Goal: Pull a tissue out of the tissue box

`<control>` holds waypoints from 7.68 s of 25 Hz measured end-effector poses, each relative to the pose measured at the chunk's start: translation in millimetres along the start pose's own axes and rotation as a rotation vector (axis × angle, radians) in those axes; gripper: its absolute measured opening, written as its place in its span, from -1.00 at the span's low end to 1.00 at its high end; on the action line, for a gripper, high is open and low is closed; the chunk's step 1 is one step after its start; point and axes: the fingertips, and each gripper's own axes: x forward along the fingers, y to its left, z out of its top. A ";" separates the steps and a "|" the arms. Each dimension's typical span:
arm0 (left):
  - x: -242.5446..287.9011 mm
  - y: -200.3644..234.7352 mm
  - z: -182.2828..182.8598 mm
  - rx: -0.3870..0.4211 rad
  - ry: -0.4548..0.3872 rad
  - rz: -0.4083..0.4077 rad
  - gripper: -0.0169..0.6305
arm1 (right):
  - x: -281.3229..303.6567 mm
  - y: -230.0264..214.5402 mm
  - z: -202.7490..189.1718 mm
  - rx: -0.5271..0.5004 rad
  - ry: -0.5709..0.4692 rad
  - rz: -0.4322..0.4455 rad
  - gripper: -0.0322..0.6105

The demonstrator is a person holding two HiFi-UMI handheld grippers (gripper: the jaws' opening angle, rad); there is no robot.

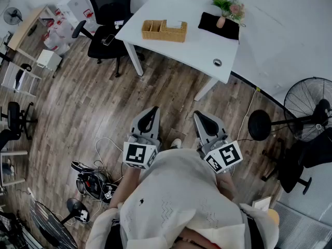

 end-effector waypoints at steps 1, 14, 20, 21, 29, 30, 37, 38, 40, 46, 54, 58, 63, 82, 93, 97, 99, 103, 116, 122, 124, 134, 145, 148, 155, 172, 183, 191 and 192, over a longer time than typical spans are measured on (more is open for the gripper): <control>1.4 -0.8 0.2 0.001 -0.001 0.000 -0.91 | 0.0 -0.7 -0.4 0.000 0.002 0.002 -0.90; 13.8 -6.0 -0.8 0.017 -0.014 0.027 -0.90 | 3.2 -16.7 -0.8 -0.012 0.007 0.030 -0.90; 20.7 -3.3 -1.0 0.015 -0.007 0.049 -0.90 | 5.4 -20.7 1.0 -0.019 0.012 0.043 -0.90; 22.6 -4.3 -1.4 0.014 -0.007 0.047 -0.90 | 4.9 -22.6 0.4 -0.017 0.014 0.043 -0.90; 34.9 -6.8 -3.1 0.014 0.007 0.038 -0.61 | 6.0 -37.0 1.1 0.006 0.013 0.032 -0.90; 35.7 -6.5 -3.2 0.013 0.008 0.038 -0.59 | 6.7 -38.2 0.4 0.011 0.013 0.032 -0.90; 41.8 5.5 -5.5 -0.002 0.013 0.047 -0.60 | 21.3 -39.7 -2.6 -0.007 0.026 0.048 -0.90; 43.6 7.3 -6.5 -0.008 0.014 0.046 -0.60 | 24.3 -39.5 -2.7 -0.013 0.028 0.051 -0.90; 49.0 10.4 -8.5 -0.008 0.017 0.040 -0.60 | 30.1 -40.8 -3.8 -0.018 0.033 0.052 -0.90; 69.7 29.6 -3.3 -0.008 0.010 0.019 -0.60 | 53.1 -50.7 -4.5 -0.022 0.053 0.025 -0.90; 102.8 62.1 -6.0 -0.014 0.035 -0.027 -0.60 | 95.4 -66.1 -6.3 -0.006 0.068 -0.005 -0.90; 123.2 82.5 -0.8 -0.022 0.034 -0.048 -0.60 | 120.6 -71.9 -3.3 -0.004 0.069 -0.020 -0.90; 148.7 102.9 0.7 -0.028 0.041 -0.085 -0.60 | 148.2 -83.7 -2.9 0.000 0.081 -0.044 -0.90; 233.1 183.8 7.2 -0.031 0.068 -0.245 -0.60 | 242.4 -121.3 0.5 0.033 0.090 -0.205 -0.90; 265.9 234.9 7.5 -0.031 0.080 -0.313 -0.60 | 300.5 -130.1 0.8 0.049 0.074 -0.278 -0.90; 274.2 247.5 4.7 -0.037 0.086 -0.324 -0.60 | 314.2 -133.0 0.1 0.050 0.072 -0.296 -0.90; 277.1 251.5 4.9 -0.042 0.087 -0.328 -0.60 | 317.6 -132.7 -0.1 0.051 0.073 -0.302 -0.90; 282.2 252.3 4.8 -0.044 0.089 -0.345 -0.60 | 319.8 -137.3 -0.3 0.053 0.077 -0.319 -0.90; 314.8 255.9 0.0 -0.040 0.113 -0.344 -0.60 | 339.0 -171.3 1.0 0.081 0.074 -0.306 -0.90; 350.8 257.1 3.0 -0.035 0.116 -0.339 -0.60 | 359.9 -203.2 9.9 0.060 0.083 -0.275 -0.90; 363.6 257.1 3.0 -0.038 0.114 -0.333 -0.60 | 363.9 -213.5 12.4 0.050 0.087 -0.267 -0.90; 405.1 244.3 -6.3 -0.038 0.128 -0.336 -0.60 | 367.5 -254.3 9.6 0.048 0.113 -0.251 -0.90; 431.8 253.1 -11.9 0.006 0.162 -0.378 -0.60 | 364.1 -271.5 10.6 0.065 0.107 -0.324 -0.90; 446.2 257.0 -11.0 0.019 0.166 -0.415 -0.59 | 364.7 -278.8 10.5 0.072 0.105 -0.368 -0.90; 476.8 267.2 -14.4 0.056 0.203 -0.518 -0.60 | 376.7 -290.7 13.9 0.096 0.093 -0.470 -0.90; 513.8 291.8 -61.0 0.161 0.351 -0.744 -0.59 | 427.8 -294.9 4.4 0.140 0.111 -0.615 -0.90; 532.4 292.2 -96.7 0.189 0.452 -0.853 -0.59 | 434.2 -300.9 -2.8 0.179 0.122 -0.708 -0.90; 542.7 288.8 -120.2 0.221 0.513 -0.900 -0.58 | 429.2 -305.3 -8.2 0.201 0.138 -0.777 -0.90; 544.8 288.9 -124.2 0.224 0.523 -0.897 -0.58 | 429.2 -305.6 -8.5 0.203 0.139 -0.782 -0.90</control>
